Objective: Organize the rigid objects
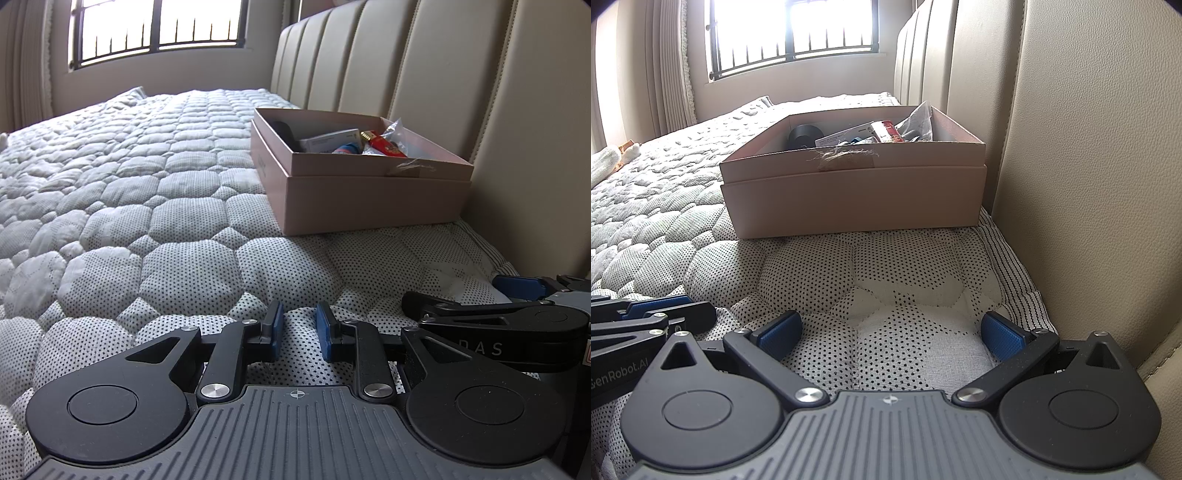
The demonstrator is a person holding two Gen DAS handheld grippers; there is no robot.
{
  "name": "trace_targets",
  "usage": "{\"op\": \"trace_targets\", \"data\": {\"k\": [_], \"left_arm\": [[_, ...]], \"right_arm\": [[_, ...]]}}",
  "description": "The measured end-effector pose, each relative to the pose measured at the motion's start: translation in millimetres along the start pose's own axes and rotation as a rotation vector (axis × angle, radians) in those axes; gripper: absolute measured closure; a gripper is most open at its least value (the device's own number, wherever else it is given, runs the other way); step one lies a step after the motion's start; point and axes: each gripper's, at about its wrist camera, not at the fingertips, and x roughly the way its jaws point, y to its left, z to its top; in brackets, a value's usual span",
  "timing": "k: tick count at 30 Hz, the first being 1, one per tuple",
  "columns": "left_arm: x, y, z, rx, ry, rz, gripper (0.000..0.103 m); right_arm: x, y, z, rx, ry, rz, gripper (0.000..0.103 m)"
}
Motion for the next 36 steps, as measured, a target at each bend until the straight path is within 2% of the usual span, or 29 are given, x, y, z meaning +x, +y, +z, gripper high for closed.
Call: {"op": "trace_targets", "data": {"k": [6,36], "left_arm": [[0.3,2.1,0.1,-0.009,0.002,-0.008,0.079],[0.2,-7.4,-0.4,0.081,0.006,0.023,0.078]], "right_arm": [[0.1,0.1,0.0,0.000,0.000,0.000,0.000],[-0.1,0.1,0.0,0.000,0.000,0.000,0.000]]}}
